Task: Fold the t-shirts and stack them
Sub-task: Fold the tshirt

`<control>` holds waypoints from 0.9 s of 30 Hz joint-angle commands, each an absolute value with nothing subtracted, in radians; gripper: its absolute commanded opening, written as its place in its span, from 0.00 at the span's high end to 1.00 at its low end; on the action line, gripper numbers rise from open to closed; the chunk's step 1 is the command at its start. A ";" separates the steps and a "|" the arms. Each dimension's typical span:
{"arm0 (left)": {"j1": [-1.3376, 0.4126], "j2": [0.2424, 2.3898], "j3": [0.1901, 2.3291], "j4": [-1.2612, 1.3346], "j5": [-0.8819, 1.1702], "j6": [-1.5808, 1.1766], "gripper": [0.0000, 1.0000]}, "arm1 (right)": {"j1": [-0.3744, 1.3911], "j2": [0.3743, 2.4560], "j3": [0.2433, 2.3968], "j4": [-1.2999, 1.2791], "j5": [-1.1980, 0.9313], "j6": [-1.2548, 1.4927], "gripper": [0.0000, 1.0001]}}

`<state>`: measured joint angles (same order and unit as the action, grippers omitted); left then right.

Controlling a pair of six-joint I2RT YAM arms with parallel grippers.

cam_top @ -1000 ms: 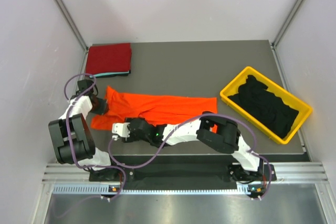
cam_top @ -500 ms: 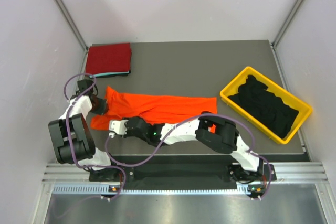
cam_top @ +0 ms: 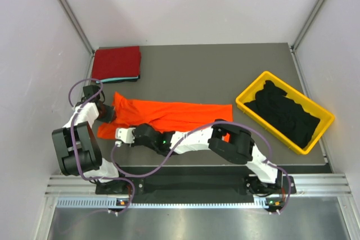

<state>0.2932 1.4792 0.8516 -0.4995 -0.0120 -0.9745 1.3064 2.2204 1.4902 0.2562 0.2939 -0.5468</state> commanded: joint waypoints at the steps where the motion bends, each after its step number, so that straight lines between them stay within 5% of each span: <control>1: 0.293 1.468 0.894 -0.462 -0.018 -0.979 0.90 | 1.298 2.246 1.555 0.256 0.290 -0.532 0.66; 6: 0.291 1.474 0.900 -0.460 -0.026 -0.977 0.90 | 1.290 2.260 1.585 0.241 0.293 -0.529 1.00; 27: 0.291 1.536 1.025 -0.456 0.009 -0.770 0.85 | 1.180 2.246 1.624 0.157 0.138 -0.310 1.00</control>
